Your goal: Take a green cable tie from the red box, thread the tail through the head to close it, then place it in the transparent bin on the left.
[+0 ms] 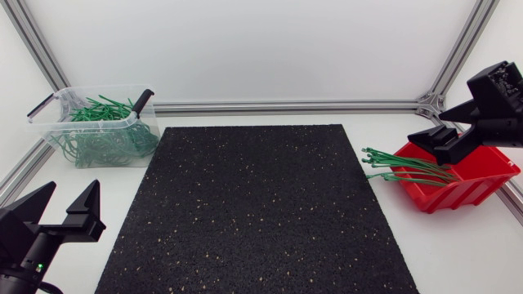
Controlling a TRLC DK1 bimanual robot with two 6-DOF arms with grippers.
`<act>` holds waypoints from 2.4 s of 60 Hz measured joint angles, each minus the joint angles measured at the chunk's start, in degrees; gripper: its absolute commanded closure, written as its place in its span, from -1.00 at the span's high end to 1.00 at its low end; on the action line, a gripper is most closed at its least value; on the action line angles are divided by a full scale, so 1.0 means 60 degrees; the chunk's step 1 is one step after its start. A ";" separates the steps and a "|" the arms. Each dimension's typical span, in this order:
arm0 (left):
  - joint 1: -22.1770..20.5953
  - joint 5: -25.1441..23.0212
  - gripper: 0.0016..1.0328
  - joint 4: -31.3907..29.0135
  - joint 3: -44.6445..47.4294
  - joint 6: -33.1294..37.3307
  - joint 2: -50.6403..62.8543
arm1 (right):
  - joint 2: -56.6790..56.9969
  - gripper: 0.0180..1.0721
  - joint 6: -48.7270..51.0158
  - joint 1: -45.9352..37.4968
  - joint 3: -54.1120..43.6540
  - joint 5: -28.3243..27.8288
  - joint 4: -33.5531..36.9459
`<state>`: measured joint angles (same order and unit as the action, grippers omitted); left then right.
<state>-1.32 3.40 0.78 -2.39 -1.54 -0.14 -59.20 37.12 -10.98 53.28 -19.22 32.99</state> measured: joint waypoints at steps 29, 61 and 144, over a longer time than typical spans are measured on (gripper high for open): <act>0.0000 -0.0007 0.92 -0.0007 0.0000 0.0000 0.0004 | -0.2237 0.78 0.5275 -0.0313 0.0295 0.0433 0.1217; 0.0000 -0.0011 0.92 -0.0007 0.0000 0.0000 0.0004 | -0.4171 0.11 0.7599 -0.0907 0.0164 0.0492 0.0871; 0.0004 -0.0011 0.92 -0.0011 0.0000 -0.0004 0.0113 | -0.3512 -0.26 0.8859 -0.1089 -0.2098 0.1155 -0.1402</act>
<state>-1.30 3.33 0.71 -2.39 -1.56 0.54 -80.27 90.28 -17.52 40.69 -12.29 24.58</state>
